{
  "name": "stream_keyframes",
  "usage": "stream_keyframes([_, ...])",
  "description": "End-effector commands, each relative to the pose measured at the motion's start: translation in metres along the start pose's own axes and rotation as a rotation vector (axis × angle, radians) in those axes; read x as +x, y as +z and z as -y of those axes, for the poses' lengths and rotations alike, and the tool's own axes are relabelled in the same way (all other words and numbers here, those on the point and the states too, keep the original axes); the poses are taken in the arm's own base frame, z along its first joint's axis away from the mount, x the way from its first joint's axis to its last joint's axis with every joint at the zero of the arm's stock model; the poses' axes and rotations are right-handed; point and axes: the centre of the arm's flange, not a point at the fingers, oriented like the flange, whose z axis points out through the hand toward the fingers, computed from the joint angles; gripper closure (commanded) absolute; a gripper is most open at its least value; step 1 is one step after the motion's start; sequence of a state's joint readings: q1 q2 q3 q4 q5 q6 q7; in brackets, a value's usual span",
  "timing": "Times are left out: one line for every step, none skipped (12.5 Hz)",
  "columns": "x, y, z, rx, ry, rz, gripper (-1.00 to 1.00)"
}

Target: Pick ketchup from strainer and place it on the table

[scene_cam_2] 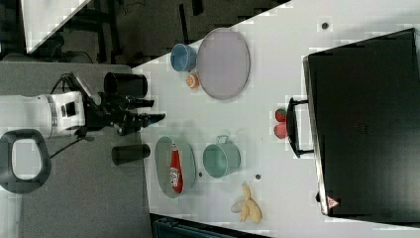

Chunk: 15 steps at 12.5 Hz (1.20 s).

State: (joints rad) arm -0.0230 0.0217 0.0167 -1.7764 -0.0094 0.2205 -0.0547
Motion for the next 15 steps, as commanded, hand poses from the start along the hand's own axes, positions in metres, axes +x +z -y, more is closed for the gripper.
stream_keyframes([-0.042, -0.059, -0.075, 0.027, 0.050, 0.022, -0.59])
stream_keyframes([-0.045, -0.059, -0.070, 0.026, 0.040, 0.022, -0.81])
stream_keyframes([-0.052, -0.057, -0.061, 0.023, 0.019, 0.023, -0.99])
stream_keyframes([-0.063, -0.056, -0.047, 0.019, -0.015, 0.022, -1.00])
stream_keyframes([-0.077, -0.054, -0.031, 0.011, -0.056, 0.022, -1.00])
stream_keyframes([-0.094, -0.051, -0.012, 0.005, -0.102, 0.020, -1.00])
stream_keyframes([-0.112, -0.047, 0.007, -0.004, -0.154, 0.018, -1.00])
stream_keyframes([-0.133, -0.042, 0.027, -0.015, -0.207, 0.020, -1.00])
stream_keyframes([-0.153, -0.036, 0.047, -0.018, -0.261, 0.015, -1.00])
stream_keyframes([-0.174, -0.031, 0.068, -0.009, -0.317, 0.000, -1.00])
stream_keyframes([-0.196, -0.026, 0.089, 0.008, -0.372, -0.017, -1.00])
stream_keyframes([-0.218, -0.018, 0.108, 0.023, -0.426, -0.028, -1.00])
stream_keyframes([-0.241, -0.008, 0.125, 0.032, -0.480, -0.031, -1.00])
stream_keyframes([-0.263, 0.004, 0.140, 0.036, -0.530, -0.025, -1.00])
stream_keyframes([-0.284, 0.016, 0.153, 0.037, -0.576, -0.013, -1.00])
